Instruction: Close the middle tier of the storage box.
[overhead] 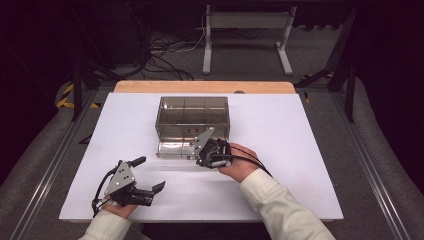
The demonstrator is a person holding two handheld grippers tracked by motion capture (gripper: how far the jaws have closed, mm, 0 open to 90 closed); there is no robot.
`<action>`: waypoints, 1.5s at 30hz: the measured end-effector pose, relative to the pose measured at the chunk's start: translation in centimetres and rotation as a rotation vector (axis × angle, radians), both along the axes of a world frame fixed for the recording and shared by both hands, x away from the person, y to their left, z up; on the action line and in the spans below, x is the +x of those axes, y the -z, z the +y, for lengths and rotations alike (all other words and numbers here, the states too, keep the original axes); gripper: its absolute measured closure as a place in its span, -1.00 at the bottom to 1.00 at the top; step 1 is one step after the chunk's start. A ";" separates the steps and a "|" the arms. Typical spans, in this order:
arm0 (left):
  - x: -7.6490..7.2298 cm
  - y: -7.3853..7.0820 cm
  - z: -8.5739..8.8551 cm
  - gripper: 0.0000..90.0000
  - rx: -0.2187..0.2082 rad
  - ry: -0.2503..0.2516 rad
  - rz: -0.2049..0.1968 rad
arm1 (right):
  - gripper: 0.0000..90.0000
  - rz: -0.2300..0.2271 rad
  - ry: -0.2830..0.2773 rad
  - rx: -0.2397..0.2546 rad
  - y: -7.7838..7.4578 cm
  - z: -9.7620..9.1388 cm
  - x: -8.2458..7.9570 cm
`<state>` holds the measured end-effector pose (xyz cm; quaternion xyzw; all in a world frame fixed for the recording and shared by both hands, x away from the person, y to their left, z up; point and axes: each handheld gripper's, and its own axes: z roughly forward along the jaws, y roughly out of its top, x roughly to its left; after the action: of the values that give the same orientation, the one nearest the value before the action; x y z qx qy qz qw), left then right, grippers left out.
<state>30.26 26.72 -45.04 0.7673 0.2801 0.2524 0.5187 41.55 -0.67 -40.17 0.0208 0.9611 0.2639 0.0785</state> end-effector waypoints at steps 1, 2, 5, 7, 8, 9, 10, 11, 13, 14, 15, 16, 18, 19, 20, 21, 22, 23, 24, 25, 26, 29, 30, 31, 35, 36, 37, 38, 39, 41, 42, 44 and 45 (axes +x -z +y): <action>0.0 0.0 0.0 -0.97 0.000 0.000 0.000 | 1.00 0.006 0.000 -0.002 0.1 0.0 0.0; 0.0 0.0 0.0 -0.97 0.001 -0.001 0.000 | 1.00 0.009 0.000 -0.005 0.2 0.1 0.1; 0.0 0.0 0.0 -0.97 0.002 -0.001 0.000 | 1.00 0.017 0.005 -0.018 0.4 0.2 0.2; 0.0 0.0 0.0 -0.97 0.001 -0.001 0.000 | 1.00 0.022 0.001 -0.027 0.6 0.3 0.3; 0.0 0.0 0.0 -0.97 0.001 -0.001 0.001 | 1.00 0.024 0.008 -0.028 0.7 0.3 0.3; 0.0 0.0 0.0 -0.97 0.000 -0.001 -0.001 | 1.00 0.024 0.007 -0.032 0.7 0.3 0.3; 0.0 0.0 0.0 -0.97 0.000 -0.001 -0.001 | 1.00 0.027 0.006 -0.035 0.8 0.4 0.3; 0.0 0.0 0.0 -0.97 0.001 0.000 -0.001 | 1.00 0.027 0.009 -0.036 0.9 0.4 0.4; 0.0 0.0 0.0 -0.97 0.002 -0.001 0.000 | 1.00 0.026 0.007 -0.041 1.0 0.5 0.5; 0.0 0.0 0.0 -0.97 0.002 -0.001 -0.002 | 1.00 0.026 0.007 -0.041 1.0 0.5 0.5; 0.0 0.0 0.0 -0.97 0.001 0.000 -0.001 | 1.00 0.027 0.007 -0.044 1.0 0.5 0.5; 0.0 0.0 0.0 -0.97 0.001 0.000 -0.001 | 1.00 0.024 0.012 -0.045 1.1 0.5 0.5; 0.0 0.0 0.0 -0.97 0.001 -0.001 -0.001 | 1.00 0.023 0.011 -0.046 1.2 0.5 0.5; 0.0 0.0 0.0 -0.97 0.002 -0.001 -0.001 | 1.00 0.022 0.014 -0.047 1.2 0.6 0.5; 0.0 0.0 0.0 -0.97 0.002 -0.001 -0.001 | 1.00 0.019 0.014 -0.050 1.3 0.6 0.5; 0.0 0.0 0.0 -0.97 0.002 -0.001 -0.001 | 1.00 0.016 0.015 -0.051 1.3 0.6 0.5; 0.0 0.0 0.0 -0.97 0.002 -0.001 -0.002 | 1.00 0.013 0.016 -0.053 1.3 0.6 0.5; 0.0 0.0 0.0 -0.97 0.002 -0.002 -0.002 | 1.00 0.008 0.018 -0.055 1.4 0.6 0.5; 0.0 0.0 0.0 -0.97 0.002 -0.001 -0.002 | 1.00 0.005 0.018 -0.056 1.4 0.7 0.5; 0.0 0.0 0.0 -0.97 0.002 -0.002 -0.001 | 1.00 0.004 0.019 -0.057 1.4 0.7 0.5; 0.0 0.0 0.0 -0.97 0.002 -0.002 0.000 | 1.00 0.002 0.022 -0.059 1.5 0.7 0.5; 0.0 0.0 0.0 -0.97 0.003 -0.002 -0.001 | 1.00 -0.002 0.026 -0.064 1.5 0.8 0.5; 0.0 0.0 0.0 -0.97 0.002 -0.002 -0.001 | 1.00 -0.006 0.030 -0.065 1.6 0.8 0.5; 0.0 0.0 0.0 -0.97 0.003 -0.002 -0.001 | 1.00 -0.008 0.031 -0.066 1.6 0.8 0.5; 0.0 0.0 0.0 -0.97 0.002 -0.002 0.000 | 1.00 -0.020 0.044 -0.067 1.6 0.8 0.6; 0.0 0.0 0.0 -0.97 0.002 -0.002 0.000 | 1.00 -0.021 0.047 -0.065 1.6 0.7 0.6; 0.0 0.0 0.0 -0.97 0.002 -0.001 0.000 | 1.00 -0.023 0.049 -0.064 1.6 0.7 0.6; 0.0 0.0 0.0 -0.97 0.002 -0.002 0.000 | 1.00 -0.027 0.051 -0.063 1.6 0.7 0.7; 0.0 0.0 0.0 -0.97 0.000 -0.001 0.003 | 1.00 -0.028 0.055 -0.061 1.6 0.7 0.7; 0.0 0.0 0.0 -0.97 0.000 -0.001 0.002 | 1.00 -0.030 0.061 -0.063 1.5 0.7 0.7; 0.0 0.0 0.0 -0.97 0.000 -0.001 0.002 | 1.00 -0.032 0.061 -0.063 1.5 0.7 0.7; 0.0 0.0 0.0 -0.97 0.000 -0.001 0.003 | 1.00 -0.038 0.068 -0.057 1.5 0.7 0.7; 0.0 0.0 0.0 -0.97 0.002 -0.002 0.001 | 1.00 -0.042 0.075 -0.055 1.5 0.7 0.7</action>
<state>30.24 26.70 -45.05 0.7676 0.2809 0.2526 0.5177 42.29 0.01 -41.67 0.0490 0.9647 0.2345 0.1091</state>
